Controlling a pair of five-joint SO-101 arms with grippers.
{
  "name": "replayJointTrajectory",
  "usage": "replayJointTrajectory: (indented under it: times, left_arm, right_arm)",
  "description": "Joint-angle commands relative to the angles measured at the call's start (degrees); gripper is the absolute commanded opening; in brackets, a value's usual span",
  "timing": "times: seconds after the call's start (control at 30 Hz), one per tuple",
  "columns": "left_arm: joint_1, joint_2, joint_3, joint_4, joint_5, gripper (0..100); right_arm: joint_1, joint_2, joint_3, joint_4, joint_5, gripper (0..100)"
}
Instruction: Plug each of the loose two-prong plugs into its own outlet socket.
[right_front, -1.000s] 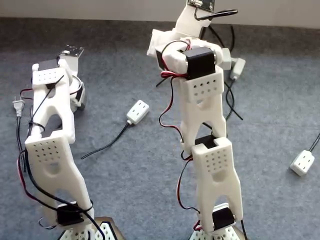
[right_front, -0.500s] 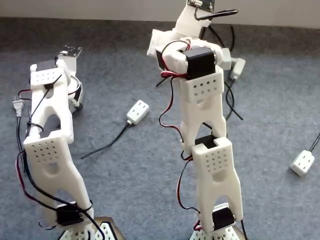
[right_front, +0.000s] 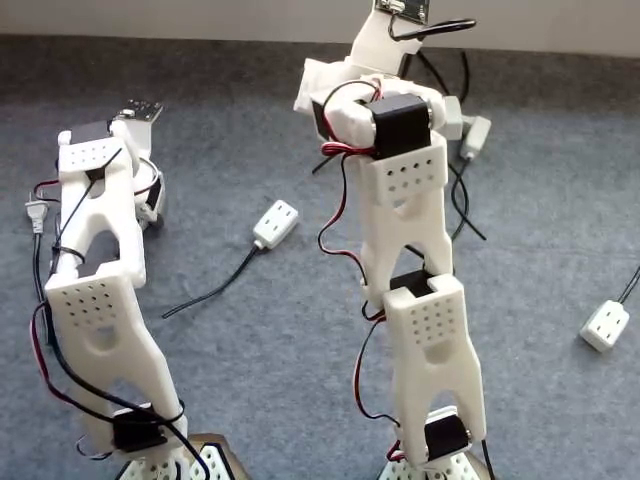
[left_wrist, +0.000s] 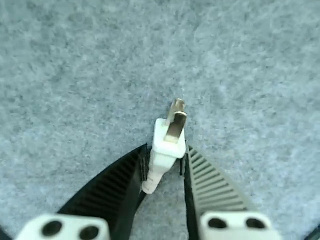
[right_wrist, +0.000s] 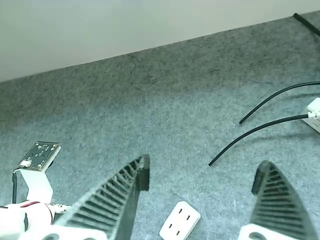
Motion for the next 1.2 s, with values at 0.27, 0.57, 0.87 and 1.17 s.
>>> replayJointTrajectory:
  times: [0.27,0.57,0.87,1.17]
  left_arm:
    - [2.3,-1.8,0.2,-3.3,0.4,5]
    - [4.4,-1.8,0.4,-7.2,0.4,6]
    - [4.4,-1.8,0.3,-7.5,2.6,5]
    - [8.8,-6.8,-4.4,-11.3,3.6,5]
  right_arm:
    - [0.7,-3.1,-6.5,0.7,0.8,32.4]
    - [0.7,-3.2,-6.5,0.7,0.8,32.4]
    - [0.7,-3.2,-6.5,0.7,0.8,32.4]
    - [3.1,-3.6,-6.5,0.4,0.8,32.4]
